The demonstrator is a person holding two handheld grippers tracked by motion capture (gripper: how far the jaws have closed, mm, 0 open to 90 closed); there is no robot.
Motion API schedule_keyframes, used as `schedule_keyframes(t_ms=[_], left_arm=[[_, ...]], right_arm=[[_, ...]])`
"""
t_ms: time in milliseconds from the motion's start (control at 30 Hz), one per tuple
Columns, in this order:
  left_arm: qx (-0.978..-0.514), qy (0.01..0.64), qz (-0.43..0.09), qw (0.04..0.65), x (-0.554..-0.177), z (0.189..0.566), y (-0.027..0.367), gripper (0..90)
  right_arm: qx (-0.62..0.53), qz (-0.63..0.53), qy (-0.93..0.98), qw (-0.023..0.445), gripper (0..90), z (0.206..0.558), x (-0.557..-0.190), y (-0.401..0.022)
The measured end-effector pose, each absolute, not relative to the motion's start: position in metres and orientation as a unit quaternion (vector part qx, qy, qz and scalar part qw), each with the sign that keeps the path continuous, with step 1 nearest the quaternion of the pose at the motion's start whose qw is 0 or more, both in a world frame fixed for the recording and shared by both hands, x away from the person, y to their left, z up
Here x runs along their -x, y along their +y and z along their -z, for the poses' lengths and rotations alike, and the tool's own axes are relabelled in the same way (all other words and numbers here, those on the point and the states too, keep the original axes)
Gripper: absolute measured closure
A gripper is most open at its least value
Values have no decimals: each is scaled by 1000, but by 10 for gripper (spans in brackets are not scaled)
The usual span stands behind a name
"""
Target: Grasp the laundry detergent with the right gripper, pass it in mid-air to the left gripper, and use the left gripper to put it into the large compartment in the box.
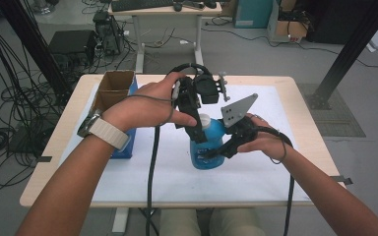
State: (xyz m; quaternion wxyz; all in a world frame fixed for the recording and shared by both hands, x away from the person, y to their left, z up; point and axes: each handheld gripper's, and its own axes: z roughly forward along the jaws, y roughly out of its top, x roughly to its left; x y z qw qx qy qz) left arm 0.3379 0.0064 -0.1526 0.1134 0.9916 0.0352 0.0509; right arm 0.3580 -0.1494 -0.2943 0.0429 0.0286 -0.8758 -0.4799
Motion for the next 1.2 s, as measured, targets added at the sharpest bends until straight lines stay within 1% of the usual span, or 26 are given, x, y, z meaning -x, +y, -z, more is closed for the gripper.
schedule_keyframes(t_ms=[1200], left_arm=[[-992, 35, -52, 112, -337, 153, 6, 62]], right_arm=[[-33, 482, -875, 35, 434, 296, -360, -149]])
